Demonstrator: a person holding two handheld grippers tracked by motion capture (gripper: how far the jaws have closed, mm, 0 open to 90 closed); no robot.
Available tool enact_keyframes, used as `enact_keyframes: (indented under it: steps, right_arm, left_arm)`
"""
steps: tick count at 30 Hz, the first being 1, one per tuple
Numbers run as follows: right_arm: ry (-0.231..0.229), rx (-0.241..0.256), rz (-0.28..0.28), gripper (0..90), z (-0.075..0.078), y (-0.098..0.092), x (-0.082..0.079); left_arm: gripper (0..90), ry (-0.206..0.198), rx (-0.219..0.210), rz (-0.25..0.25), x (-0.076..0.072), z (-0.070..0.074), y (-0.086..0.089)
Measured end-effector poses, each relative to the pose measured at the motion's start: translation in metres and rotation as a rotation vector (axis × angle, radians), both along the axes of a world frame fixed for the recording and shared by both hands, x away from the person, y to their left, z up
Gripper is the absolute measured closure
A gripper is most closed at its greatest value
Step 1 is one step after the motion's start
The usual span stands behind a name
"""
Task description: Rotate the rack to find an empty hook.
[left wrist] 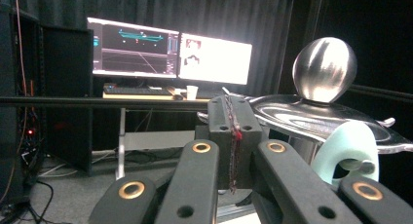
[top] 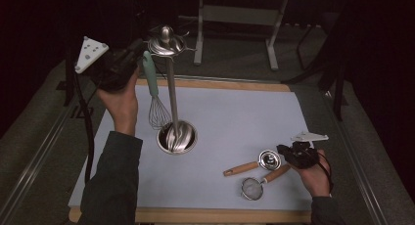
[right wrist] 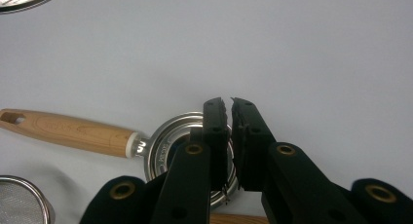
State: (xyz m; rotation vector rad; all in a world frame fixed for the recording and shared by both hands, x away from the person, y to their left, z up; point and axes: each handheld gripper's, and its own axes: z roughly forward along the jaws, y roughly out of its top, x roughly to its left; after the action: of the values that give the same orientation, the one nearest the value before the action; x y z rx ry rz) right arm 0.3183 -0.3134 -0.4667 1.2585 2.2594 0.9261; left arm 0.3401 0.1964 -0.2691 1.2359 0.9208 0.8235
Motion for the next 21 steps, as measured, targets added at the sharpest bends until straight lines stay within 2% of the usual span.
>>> enact_keyframes:
  steps: [6,9,13,17,21]
  right_arm:
    - [-0.005,-0.012,-0.005,83.8,0.000,-0.001,0.000]
    - [-0.006,-0.013,-0.008,82.9,0.001,-0.001,0.000]
    - [-0.006,-0.014,-0.010,82.3,0.001,-0.003,0.000]
    - [-0.005,-0.016,-0.015,81.7,0.001,-0.004,-0.001]
    - [0.001,-0.016,-0.023,81.5,0.000,-0.007,0.000]
  left_arm:
    - [89.7,0.006,0.024,0.000,-0.003,-0.001,0.000]
    - [89.6,0.007,0.055,0.004,-0.007,-0.002,0.001]
    - [88.9,0.025,0.051,0.005,-0.011,-0.006,0.008]
    - [88.4,0.053,0.039,0.000,-0.018,-0.018,0.015]
    - [87.8,0.089,0.050,0.000,-0.024,-0.032,0.021]
